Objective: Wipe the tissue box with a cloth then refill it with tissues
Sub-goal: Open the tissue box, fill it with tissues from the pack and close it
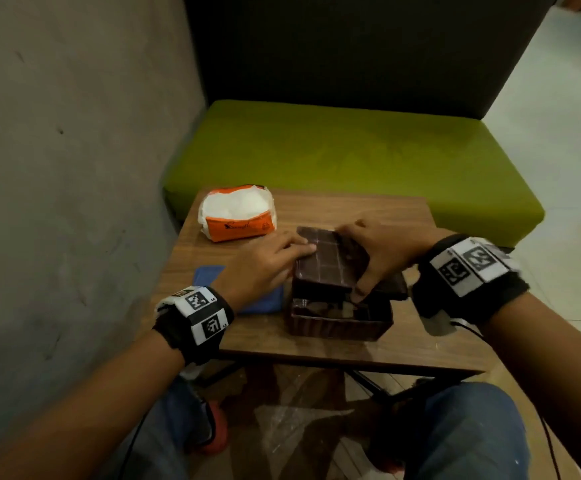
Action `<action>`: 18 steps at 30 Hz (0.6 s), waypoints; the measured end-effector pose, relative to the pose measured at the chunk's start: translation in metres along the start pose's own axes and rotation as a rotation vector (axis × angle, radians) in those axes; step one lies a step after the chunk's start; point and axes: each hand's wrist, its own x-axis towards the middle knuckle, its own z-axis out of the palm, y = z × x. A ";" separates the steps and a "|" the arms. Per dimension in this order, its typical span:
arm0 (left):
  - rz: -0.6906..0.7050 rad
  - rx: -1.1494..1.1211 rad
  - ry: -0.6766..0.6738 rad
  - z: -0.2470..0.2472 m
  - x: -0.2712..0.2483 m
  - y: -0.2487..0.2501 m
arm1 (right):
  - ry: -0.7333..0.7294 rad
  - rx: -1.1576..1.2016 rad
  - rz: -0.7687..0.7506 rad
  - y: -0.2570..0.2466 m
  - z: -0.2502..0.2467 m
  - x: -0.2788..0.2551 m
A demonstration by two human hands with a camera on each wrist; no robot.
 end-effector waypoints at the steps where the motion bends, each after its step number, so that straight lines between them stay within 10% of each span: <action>1: -0.018 0.008 0.076 -0.001 0.003 -0.003 | 0.063 0.074 -0.014 0.003 0.000 -0.010; 7: -0.685 -0.317 0.250 -0.014 0.034 -0.041 | 0.713 0.406 0.010 0.004 0.081 -0.040; 13: -1.088 -0.589 -0.039 0.035 0.079 -0.082 | 0.641 0.221 -0.077 -0.006 0.161 -0.004; 18: -1.147 -0.740 -0.387 0.075 0.095 -0.087 | 0.790 0.200 -0.134 0.010 0.171 0.009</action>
